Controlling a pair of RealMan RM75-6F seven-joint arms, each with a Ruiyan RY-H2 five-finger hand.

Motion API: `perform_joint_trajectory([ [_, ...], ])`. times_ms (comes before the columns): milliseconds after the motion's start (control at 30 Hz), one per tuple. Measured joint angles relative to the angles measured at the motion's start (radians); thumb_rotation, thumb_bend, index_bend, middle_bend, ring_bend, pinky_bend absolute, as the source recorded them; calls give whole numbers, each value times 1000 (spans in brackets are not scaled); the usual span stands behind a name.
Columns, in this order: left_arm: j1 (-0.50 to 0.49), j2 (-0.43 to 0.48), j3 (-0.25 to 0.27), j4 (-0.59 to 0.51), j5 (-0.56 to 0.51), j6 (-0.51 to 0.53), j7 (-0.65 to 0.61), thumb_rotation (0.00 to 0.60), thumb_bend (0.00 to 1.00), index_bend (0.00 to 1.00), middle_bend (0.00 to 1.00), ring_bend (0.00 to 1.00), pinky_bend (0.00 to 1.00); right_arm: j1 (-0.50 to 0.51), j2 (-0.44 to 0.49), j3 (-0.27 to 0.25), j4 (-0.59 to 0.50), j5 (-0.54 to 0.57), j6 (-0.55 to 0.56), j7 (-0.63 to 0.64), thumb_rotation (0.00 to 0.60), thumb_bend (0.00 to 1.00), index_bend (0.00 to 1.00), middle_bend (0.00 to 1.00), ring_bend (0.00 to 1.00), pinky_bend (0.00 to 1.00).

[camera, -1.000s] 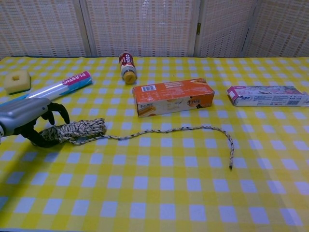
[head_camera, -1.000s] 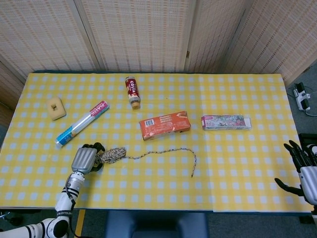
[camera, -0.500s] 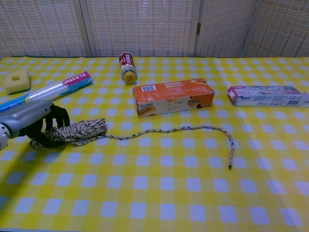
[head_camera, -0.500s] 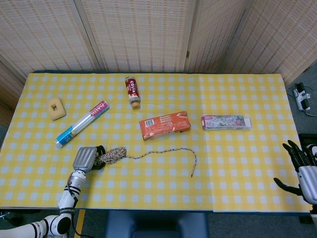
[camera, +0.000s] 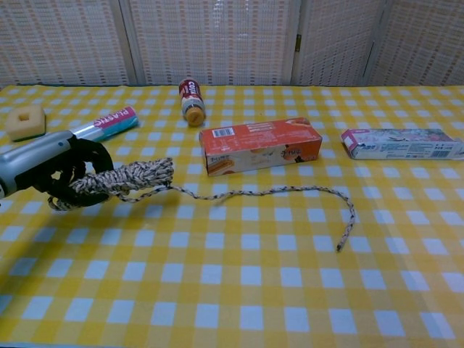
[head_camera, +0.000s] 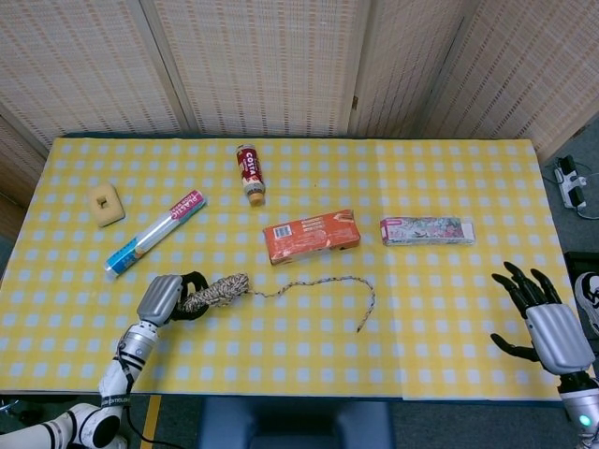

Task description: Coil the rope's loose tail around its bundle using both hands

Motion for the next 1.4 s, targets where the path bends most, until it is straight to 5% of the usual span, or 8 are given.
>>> perform_joint_trajectory([
  [300, -8, 27, 27, -55, 73, 28, -51, 600, 598, 755, 753, 735, 813, 108, -92, 37, -27, 79, -174, -109, 600, 226, 343, 132, 206, 2],
  [633, -13, 23, 32, -67, 66, 27, -42, 600, 598, 756, 753, 735, 813, 256, -300, 109, -2, 284, -345, -280, 600, 227, 422, 161, 222, 19],
  [1400, -4, 31, 51, -63, 57, 27, -65, 600, 597, 756, 753, 735, 813, 359, -676, 186, 165, 535, -256, -594, 600, 228, 415, 147, 174, 19],
])
